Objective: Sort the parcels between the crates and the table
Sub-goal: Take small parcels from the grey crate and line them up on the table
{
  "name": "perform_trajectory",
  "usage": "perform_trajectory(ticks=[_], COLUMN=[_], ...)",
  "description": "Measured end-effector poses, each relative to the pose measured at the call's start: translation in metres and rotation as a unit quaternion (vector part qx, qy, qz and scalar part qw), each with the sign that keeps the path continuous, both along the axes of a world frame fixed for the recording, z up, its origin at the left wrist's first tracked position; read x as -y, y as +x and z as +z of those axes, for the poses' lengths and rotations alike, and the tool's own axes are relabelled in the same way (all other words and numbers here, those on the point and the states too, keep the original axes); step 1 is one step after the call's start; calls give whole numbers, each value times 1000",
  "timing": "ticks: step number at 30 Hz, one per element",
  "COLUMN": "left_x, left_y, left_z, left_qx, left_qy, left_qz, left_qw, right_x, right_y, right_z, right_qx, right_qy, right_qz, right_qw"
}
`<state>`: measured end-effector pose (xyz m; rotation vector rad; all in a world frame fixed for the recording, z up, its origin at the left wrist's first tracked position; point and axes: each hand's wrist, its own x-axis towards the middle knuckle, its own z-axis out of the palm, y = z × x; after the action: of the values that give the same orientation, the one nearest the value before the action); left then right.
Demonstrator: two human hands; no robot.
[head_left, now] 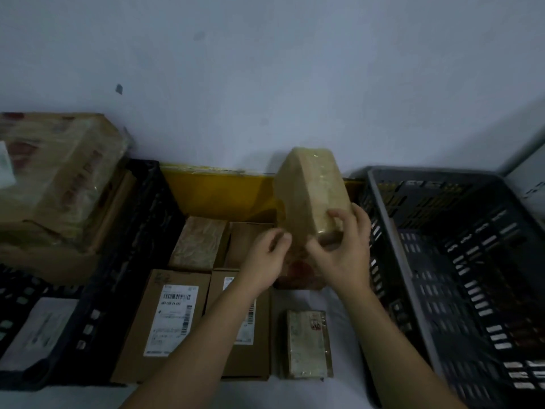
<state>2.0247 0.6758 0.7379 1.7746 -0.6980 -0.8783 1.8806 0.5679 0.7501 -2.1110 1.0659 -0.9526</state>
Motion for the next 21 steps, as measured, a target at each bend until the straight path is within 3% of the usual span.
perform_trajectory(ticks=[3, 7, 11, 14, 16, 19, 21], left_x=[7, 8, -5, -11, -13, -12, -8], left_y=[3, 1, 8, 12, 12, 8, 8], left_z=[25, 23, 5, 0, -2, 0, -1], left_qx=[-193, -228, -259, -291, -295, -300, -274], left_qy=[-103, -113, -133, -151, -153, -154, -135], left_qz=[19, 107, 128, 122, 112, 97, 103], left_qw=[976, 961, 948, 937, 936, 937, 947], right_x=[-21, -40, -40, -23, -13, -11, -11], right_y=[3, 2, -12, -17, -18, -20, -20], right_z=[-8, -17, -14, -18, -18, -19, -24], right_qx=[-70, -57, 60, 46, -7, 75, 98], right_qy=[-148, -212, -83, -94, 40, 293, 304], right_qz=[62, 130, 174, 68, -10, 15, 23], right_qw=[985, 967, 979, 992, 999, 953, 947])
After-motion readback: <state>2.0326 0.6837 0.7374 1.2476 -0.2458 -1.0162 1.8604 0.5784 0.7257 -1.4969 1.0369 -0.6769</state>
